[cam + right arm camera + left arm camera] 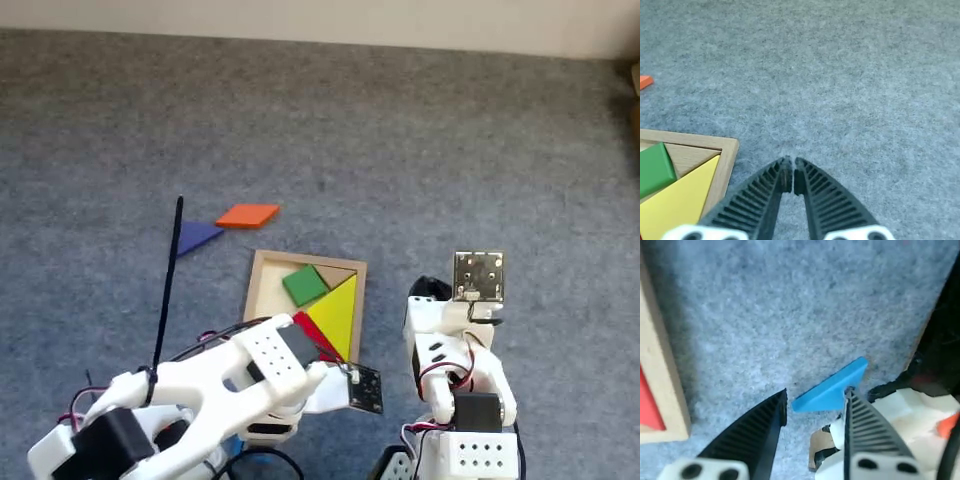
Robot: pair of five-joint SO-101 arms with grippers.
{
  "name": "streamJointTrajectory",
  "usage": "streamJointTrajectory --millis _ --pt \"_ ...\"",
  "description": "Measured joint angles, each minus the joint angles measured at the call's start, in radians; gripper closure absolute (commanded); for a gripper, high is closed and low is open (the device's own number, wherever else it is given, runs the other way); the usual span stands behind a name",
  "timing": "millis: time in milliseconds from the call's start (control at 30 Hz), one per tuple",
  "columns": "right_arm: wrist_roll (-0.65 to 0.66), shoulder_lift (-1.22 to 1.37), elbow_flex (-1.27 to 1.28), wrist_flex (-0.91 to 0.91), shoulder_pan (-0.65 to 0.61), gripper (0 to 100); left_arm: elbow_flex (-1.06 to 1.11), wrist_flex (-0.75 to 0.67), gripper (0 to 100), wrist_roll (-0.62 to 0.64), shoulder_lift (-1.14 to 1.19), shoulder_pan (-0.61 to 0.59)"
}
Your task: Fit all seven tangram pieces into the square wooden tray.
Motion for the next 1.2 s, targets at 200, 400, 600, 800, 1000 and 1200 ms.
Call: streamJointTrajectory --millis 200,400,600,800,1000,1200 --pt "0.000 0.000 0.000 0.000 0.000 97.4 0.000 0.000 82 0.006 0.000 0.000" --pt "0.000 0.000 0.000 0.000 0.000 97.4 0.005 -0.006 82 0.012 0.002 -0.069" --pt "0.000 0.000 0.000 0.000 0.000 97.4 0.005 -0.006 82 0.012 0.008 -0.180" --pt "0.000 0.000 0.000 0.000 0.000 97.4 -0.057 -0.017 83 0.014 0.012 -0.285" --pt "0.000 0.000 0.000 0.000 0.000 97.4 -0.199 0.015 83 0.014 0.014 -0.416" --pt "0.000 0.000 0.000 0.000 0.000 97.4 -0.354 0.157 83 0.014 0.014 -0.482"
